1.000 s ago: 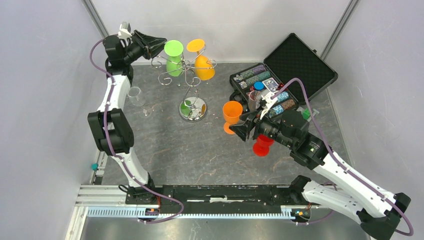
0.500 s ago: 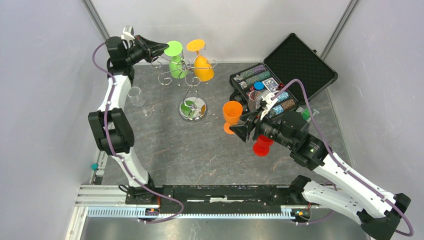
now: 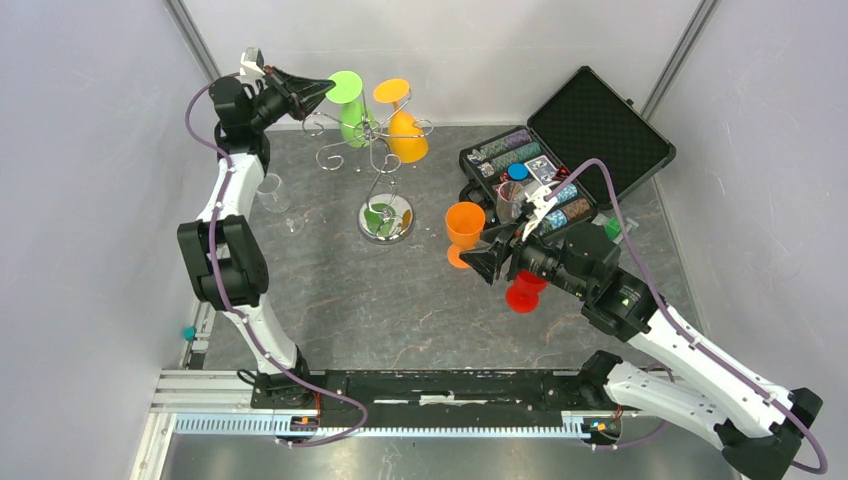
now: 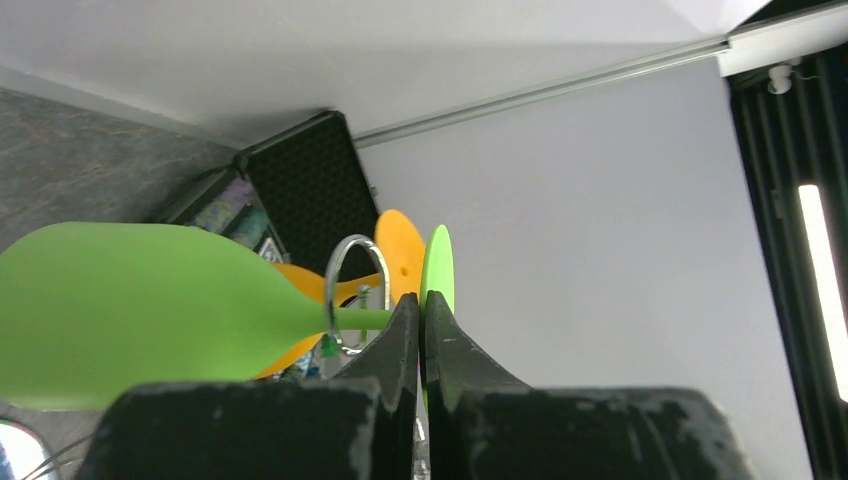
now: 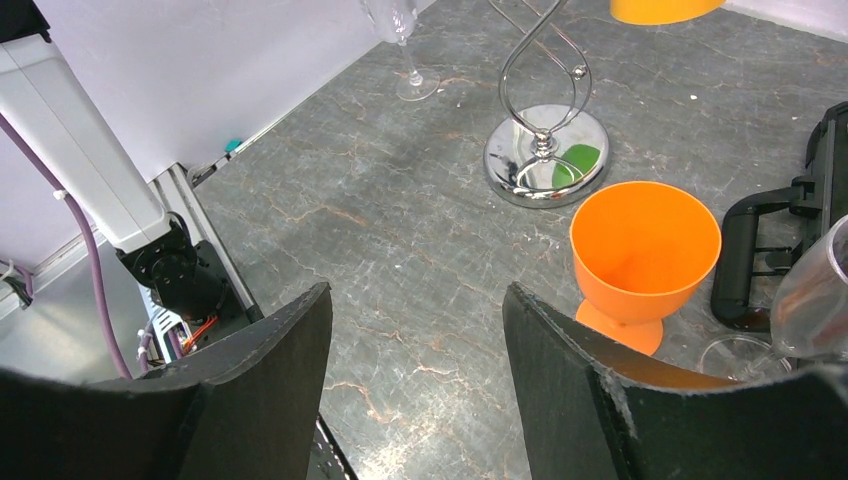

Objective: Take the wine glass off the wine glass rack

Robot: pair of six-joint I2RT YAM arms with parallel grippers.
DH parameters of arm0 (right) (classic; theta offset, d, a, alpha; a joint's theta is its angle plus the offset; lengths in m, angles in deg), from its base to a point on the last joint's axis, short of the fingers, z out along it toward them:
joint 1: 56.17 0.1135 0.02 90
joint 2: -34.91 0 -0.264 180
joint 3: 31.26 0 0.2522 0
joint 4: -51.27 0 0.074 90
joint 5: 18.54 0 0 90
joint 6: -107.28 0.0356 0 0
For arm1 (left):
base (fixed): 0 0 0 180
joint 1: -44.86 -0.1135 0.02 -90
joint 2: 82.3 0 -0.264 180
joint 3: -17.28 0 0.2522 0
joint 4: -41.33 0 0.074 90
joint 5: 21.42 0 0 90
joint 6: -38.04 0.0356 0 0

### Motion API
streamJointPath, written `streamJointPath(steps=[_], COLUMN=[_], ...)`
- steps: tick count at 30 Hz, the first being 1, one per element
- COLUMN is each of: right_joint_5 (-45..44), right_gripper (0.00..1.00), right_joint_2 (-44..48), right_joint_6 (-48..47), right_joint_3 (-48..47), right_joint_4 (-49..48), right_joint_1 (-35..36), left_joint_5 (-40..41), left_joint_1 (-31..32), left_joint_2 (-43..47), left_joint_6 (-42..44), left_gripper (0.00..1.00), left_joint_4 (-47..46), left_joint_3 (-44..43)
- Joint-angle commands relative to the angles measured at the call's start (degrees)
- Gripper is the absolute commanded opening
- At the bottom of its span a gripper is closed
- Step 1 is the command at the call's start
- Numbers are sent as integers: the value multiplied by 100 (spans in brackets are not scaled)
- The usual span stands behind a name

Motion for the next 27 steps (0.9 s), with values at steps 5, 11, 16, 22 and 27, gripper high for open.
streamJointPath(steps=[5,11,16,22,27], right_joint_5=[-127,-158,-142,-185,-150], right_gripper=[68,68,68,68,68], right_joint_2=[143,144,118,161,115], right_joint_6=[37,14,-8,-51,-55], right_joint_3=[82,97,75,59,22], right_joint_4=[-234,-236,-231,-171,-181], right_joint_1=[-6,-5,-3,-5,-5], left_joint_5=[497,743,510,143,-20], left_joint_1=[32,103,234,269,260], left_joint_2=[247,230,37,6,282], left_joint_6=[-1010,-684,-666,-637,-203], left_gripper=[2,2,2,2,2], left_joint_4=[-1399,-949,-952,-776,-61], left_joint_3=[44,-99,-369,-483,-422])
